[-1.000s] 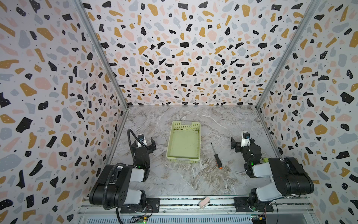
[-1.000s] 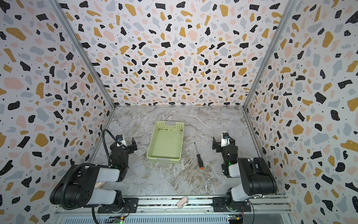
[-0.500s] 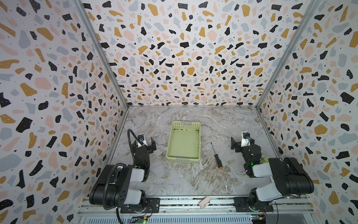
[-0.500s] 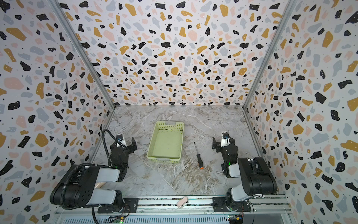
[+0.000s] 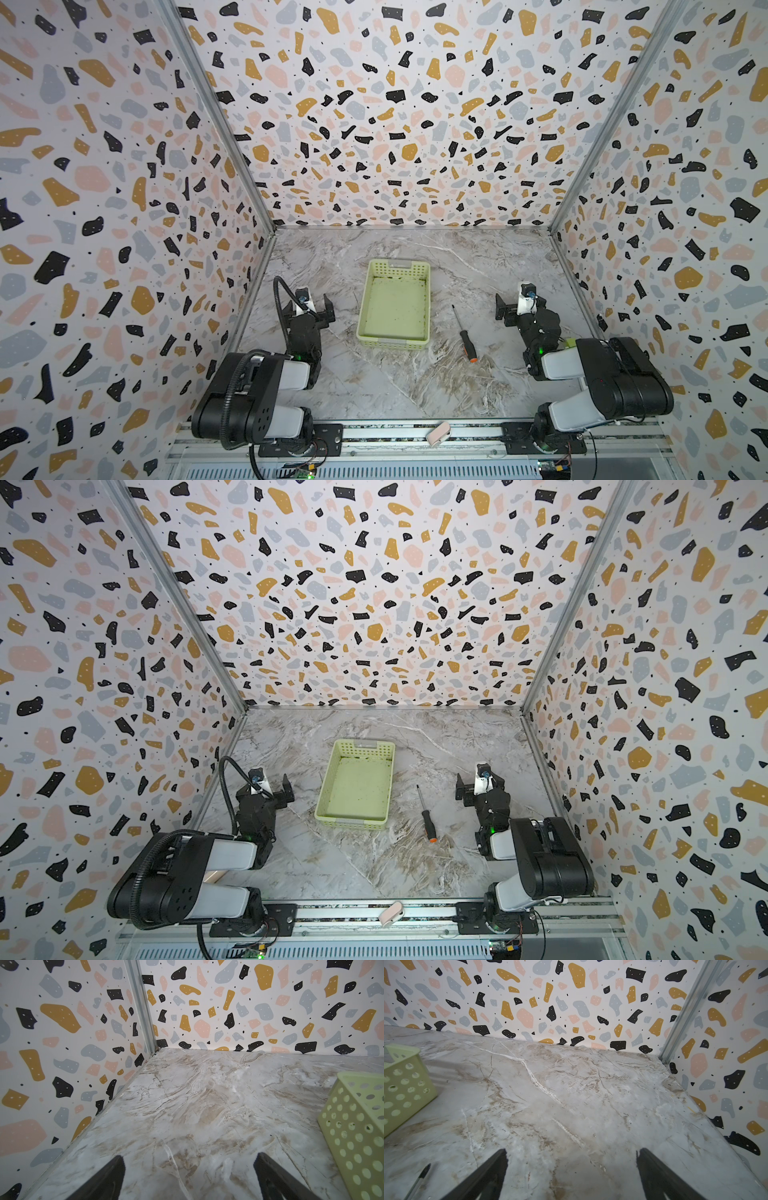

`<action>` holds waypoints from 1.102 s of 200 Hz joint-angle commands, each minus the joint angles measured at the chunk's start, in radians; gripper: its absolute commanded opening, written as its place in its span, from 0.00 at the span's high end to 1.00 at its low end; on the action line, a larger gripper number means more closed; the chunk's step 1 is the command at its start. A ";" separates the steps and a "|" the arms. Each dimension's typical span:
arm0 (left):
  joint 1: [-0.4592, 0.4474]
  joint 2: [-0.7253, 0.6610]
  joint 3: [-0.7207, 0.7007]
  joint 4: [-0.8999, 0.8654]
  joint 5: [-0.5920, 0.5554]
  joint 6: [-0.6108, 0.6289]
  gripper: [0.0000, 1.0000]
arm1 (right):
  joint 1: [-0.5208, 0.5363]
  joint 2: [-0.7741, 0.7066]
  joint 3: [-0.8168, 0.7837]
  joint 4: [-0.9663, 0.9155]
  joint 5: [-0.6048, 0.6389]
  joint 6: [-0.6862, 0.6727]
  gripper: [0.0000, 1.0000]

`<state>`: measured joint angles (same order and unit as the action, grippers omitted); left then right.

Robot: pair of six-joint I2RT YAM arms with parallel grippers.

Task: Put the screwdriver in the bin
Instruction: Pick up the screwdriver from the center of the table.

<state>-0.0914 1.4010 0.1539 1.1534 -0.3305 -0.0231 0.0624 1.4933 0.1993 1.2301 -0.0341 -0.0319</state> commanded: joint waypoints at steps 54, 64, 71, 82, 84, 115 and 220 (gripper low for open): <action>0.001 -0.138 0.232 -0.396 0.025 -0.005 0.01 | -0.009 -0.114 0.035 -0.117 0.023 0.023 0.01; 0.001 -0.178 0.275 -0.445 0.023 -0.050 0.00 | -0.014 -0.176 0.070 -0.235 0.047 0.037 0.01; 0.001 -0.207 0.307 -0.484 0.039 -0.069 0.01 | -0.018 -0.218 0.094 -0.315 0.048 0.036 0.01; 0.001 -0.253 0.380 -0.575 0.070 -0.084 0.00 | -0.019 -0.278 0.133 -0.427 0.047 0.030 0.01; 0.001 -0.261 0.393 -0.595 0.070 -0.091 0.00 | -0.019 -0.289 0.140 -0.445 0.047 0.030 0.01; 0.002 -0.259 0.654 -0.934 0.093 -0.096 0.00 | -0.019 -0.432 0.283 -0.755 0.018 0.062 0.01; 0.002 -0.175 0.759 -0.964 0.257 -0.044 0.01 | 0.073 -0.458 0.587 -1.186 0.021 0.264 0.01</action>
<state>-0.0914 1.2304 0.9241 0.1703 -0.1108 -0.0635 0.0650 1.0328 0.7380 0.1917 -0.0307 0.1867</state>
